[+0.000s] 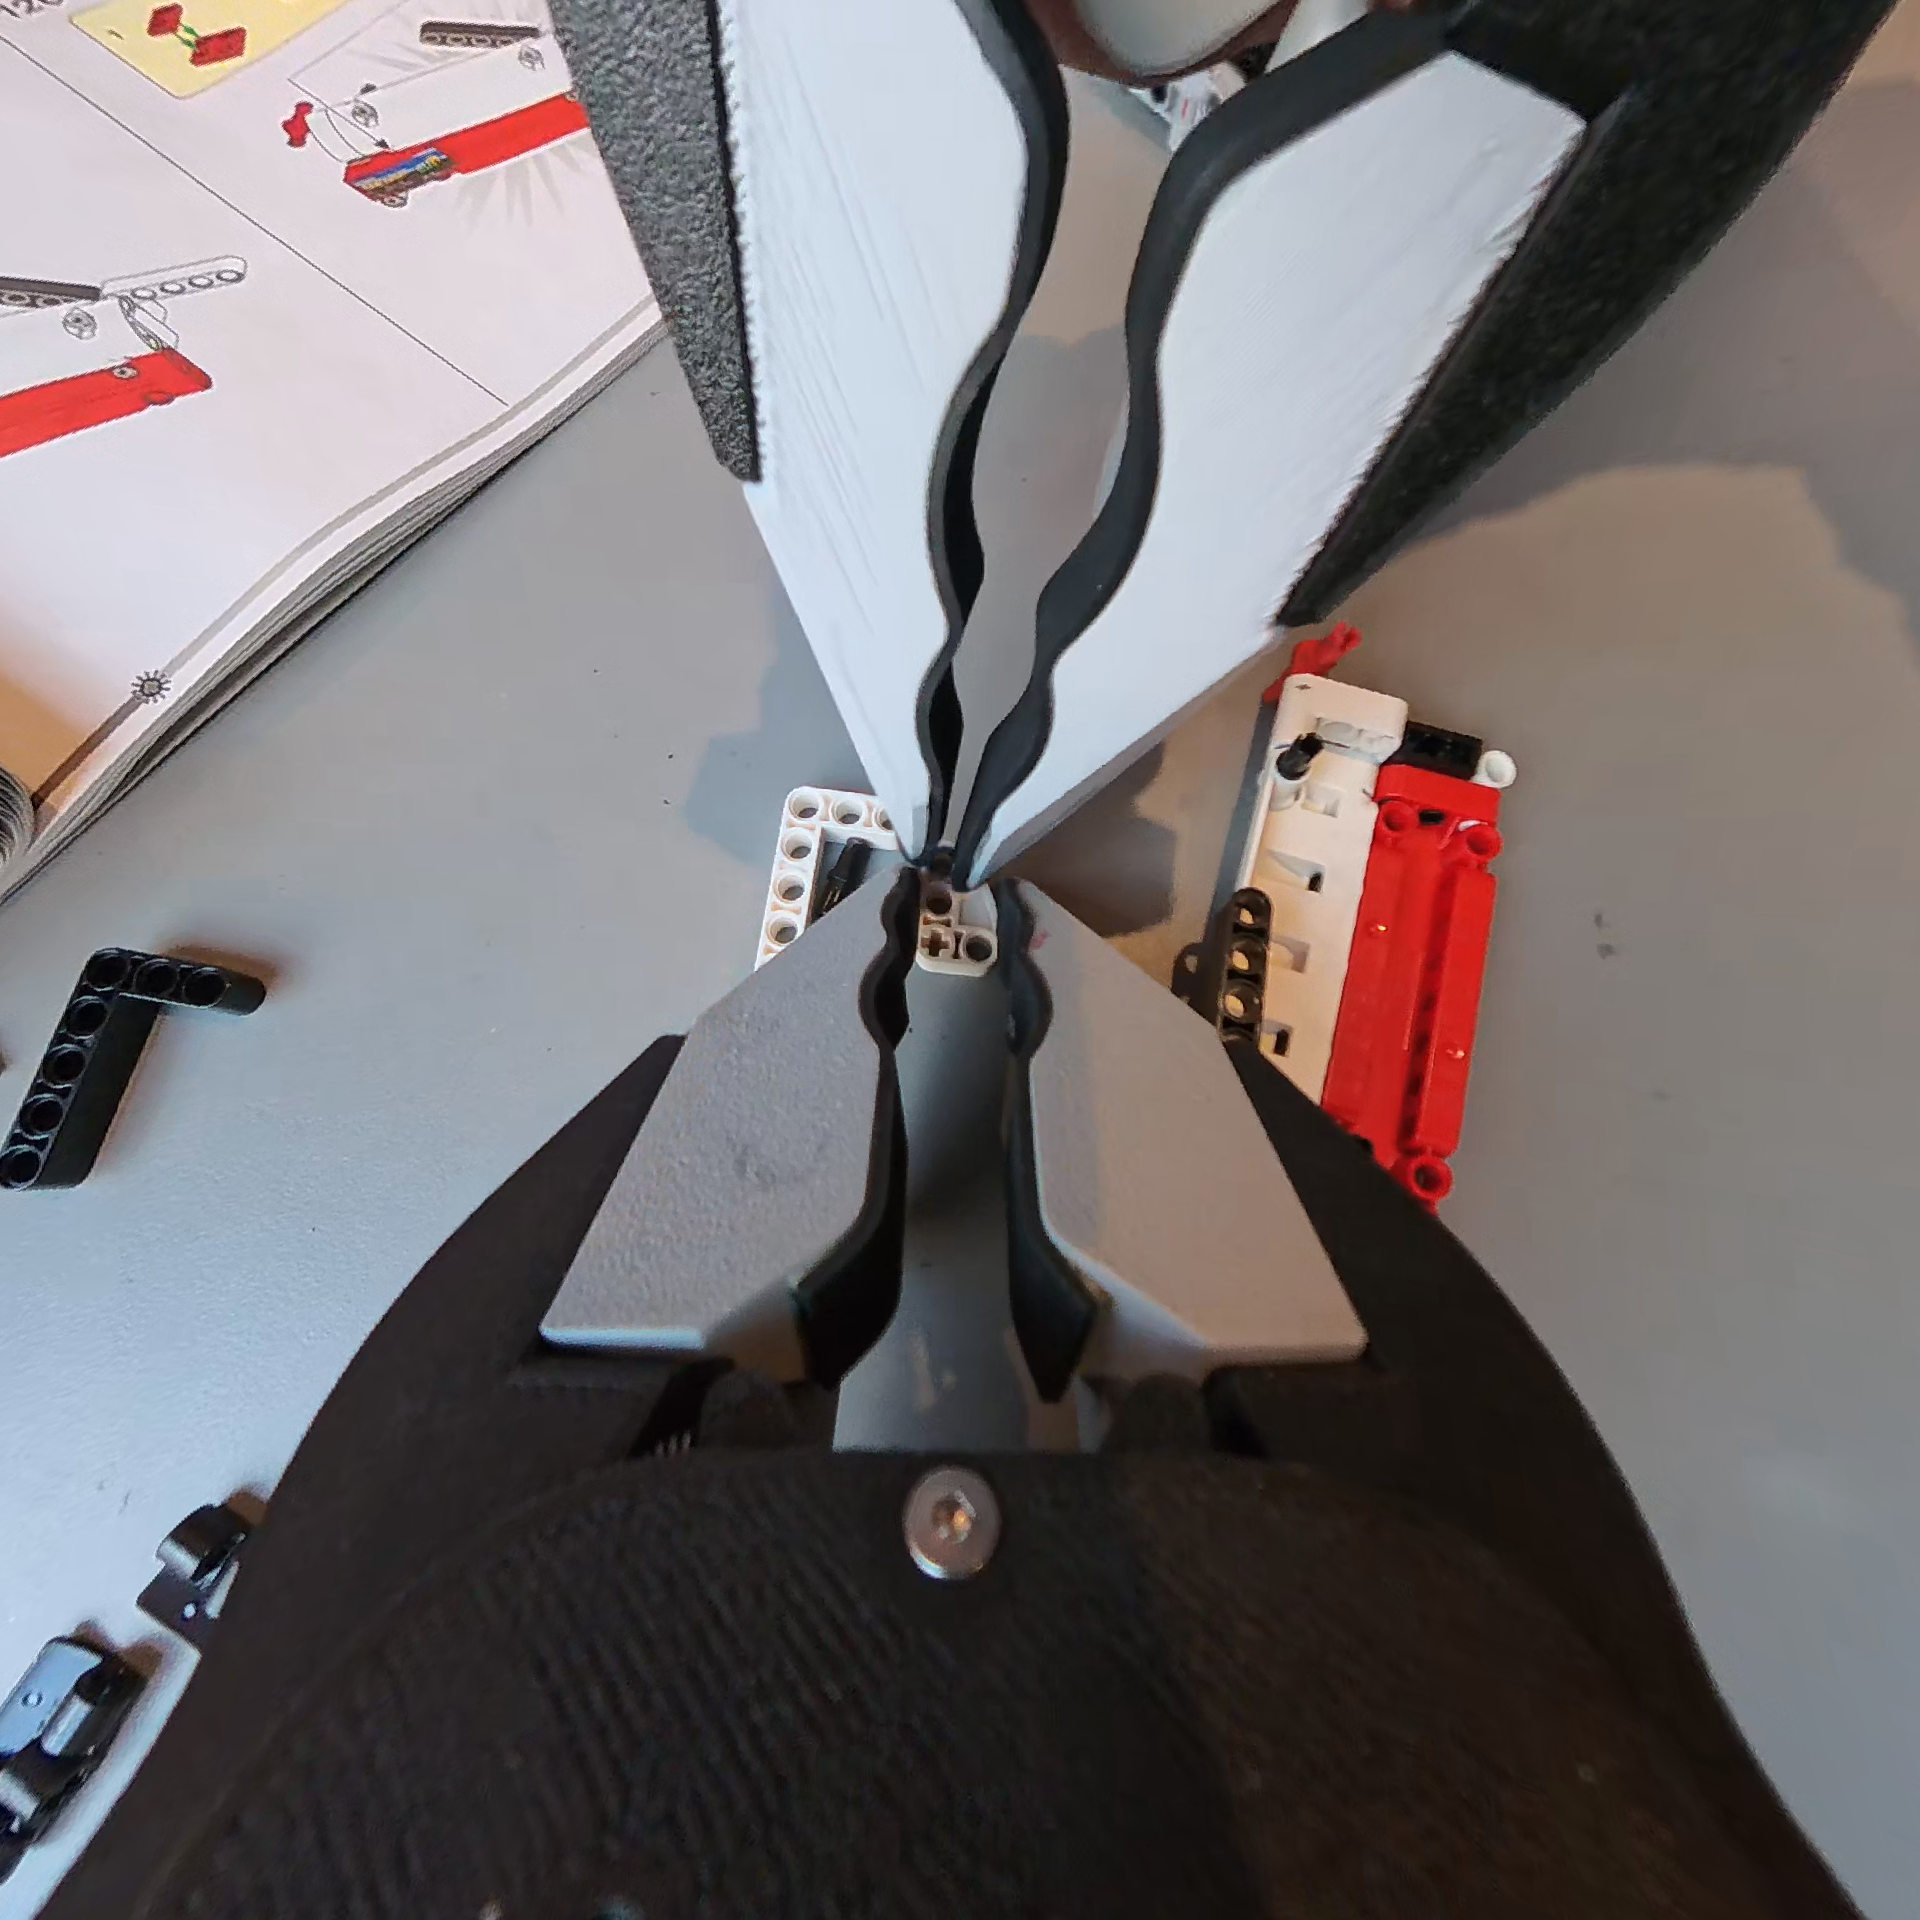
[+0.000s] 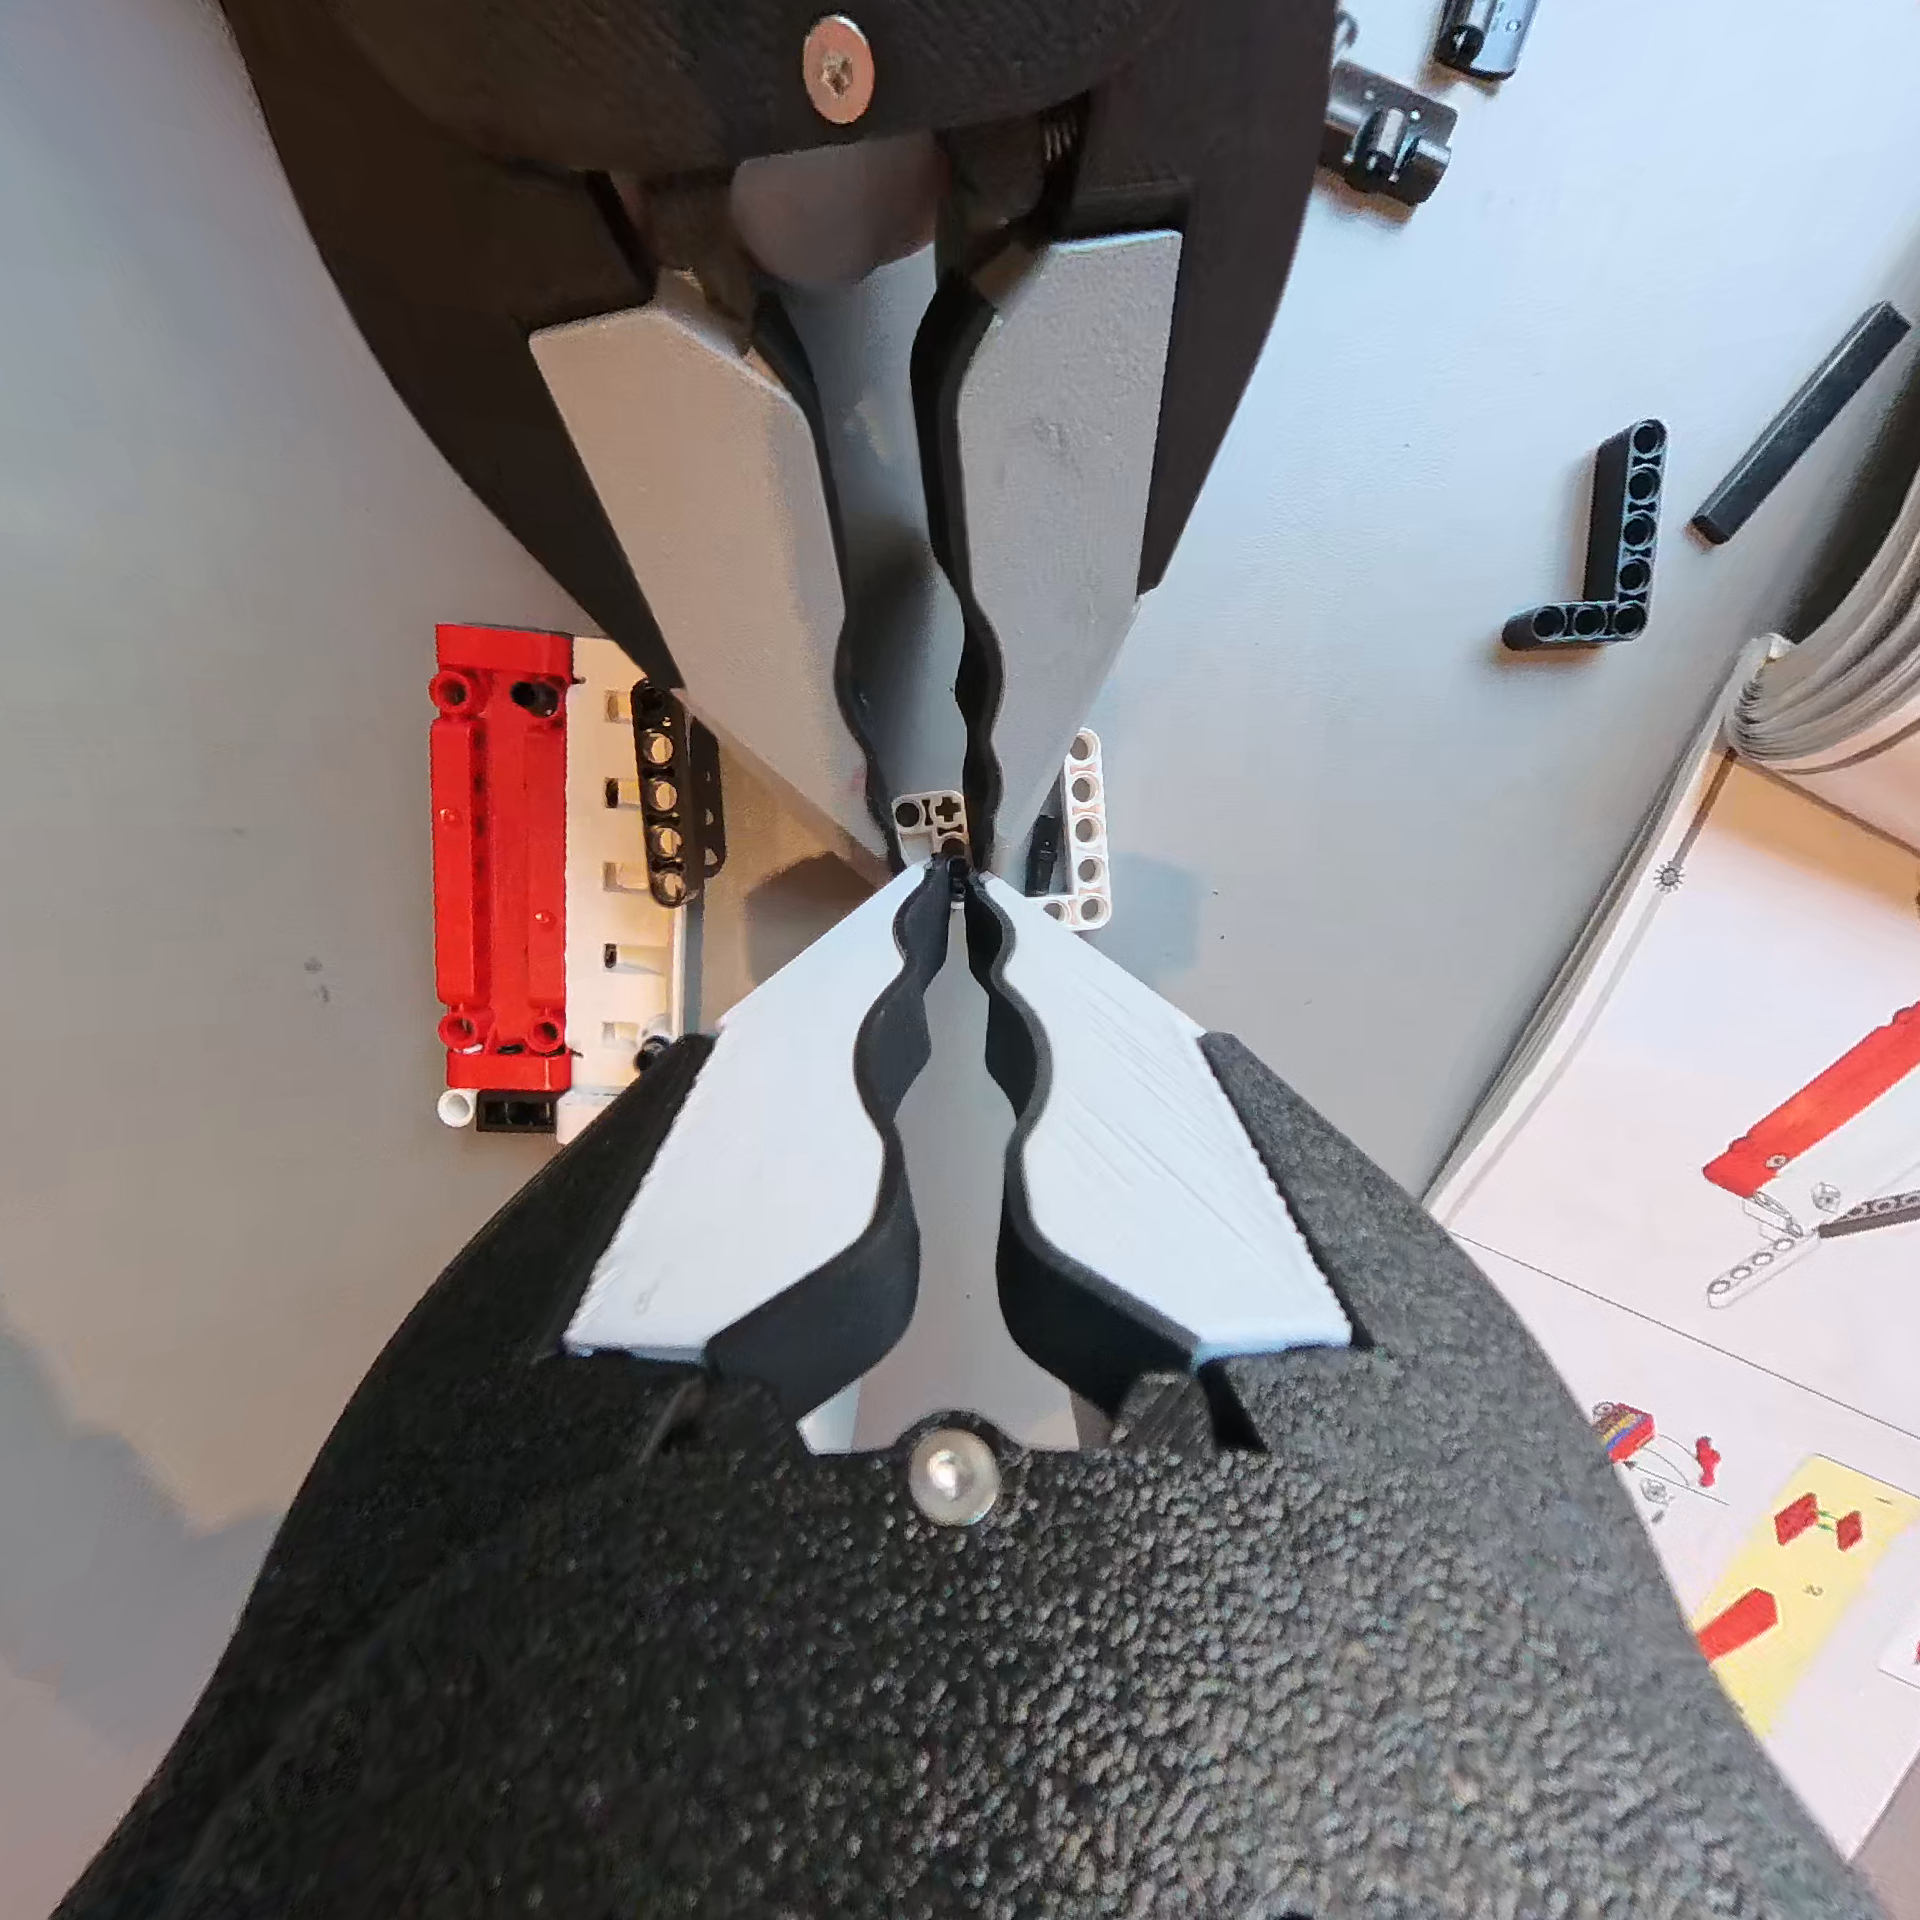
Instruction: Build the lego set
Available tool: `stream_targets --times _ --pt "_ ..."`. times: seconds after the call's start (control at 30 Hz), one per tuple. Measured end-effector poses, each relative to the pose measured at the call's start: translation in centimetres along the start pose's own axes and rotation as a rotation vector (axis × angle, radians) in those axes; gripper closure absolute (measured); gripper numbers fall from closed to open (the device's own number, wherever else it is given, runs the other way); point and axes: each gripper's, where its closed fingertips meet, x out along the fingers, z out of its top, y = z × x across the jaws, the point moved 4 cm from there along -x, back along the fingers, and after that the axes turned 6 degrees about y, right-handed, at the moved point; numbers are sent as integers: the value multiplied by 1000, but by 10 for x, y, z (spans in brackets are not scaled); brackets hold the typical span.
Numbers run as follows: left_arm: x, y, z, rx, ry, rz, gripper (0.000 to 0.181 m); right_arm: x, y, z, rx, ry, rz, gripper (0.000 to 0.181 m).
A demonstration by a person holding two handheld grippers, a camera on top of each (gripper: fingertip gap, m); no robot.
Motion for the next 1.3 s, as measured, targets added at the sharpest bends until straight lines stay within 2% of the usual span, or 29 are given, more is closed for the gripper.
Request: stream_targets --times 0.1,0.33,0.4,0.5,0.63,0.9,1.0,1.07,1.13,1.2,1.3 --pt "0 0 0 -1 -1 -4 170 3 0 0 -13 10 -7 178" --pt "0 0 0 -1 -2 -4 169 -1 -1 -6 71 -120 -19 179" --pt "-1 1 0 -7 -3 2 169 -3 -2 -14 137 -163 -18 181" --pt "-1 1 0 -17 -4 -7 169 2 3 -32 165 -151 -64 181" --pt "-1 2 0 -24 -6 -16 169 -9 -1 -20 234 -260 -83 181" --pt "-4 -1 -3 -5 -4 -8 169 -8 8 -40 342 -188 -94 181" --pt "-5 0 -4 -21 -6 -7 169 -7 8 -39 478 -225 -105 153" --pt "-5 1 -4 -27 -8 -6 169 -6 7 -38 533 -263 -166 149" --pt "-6 1 -3 -35 -9 -7 168 -4 2 -37 557 -284 -226 151" --pt "-7 2 -3 -39 -17 -11 167 1 1 -36 591 -309 -214 152" --pt "-8 1 -3 -34 -28 -12 165 4 -2 -39 587 -306 -257 175"
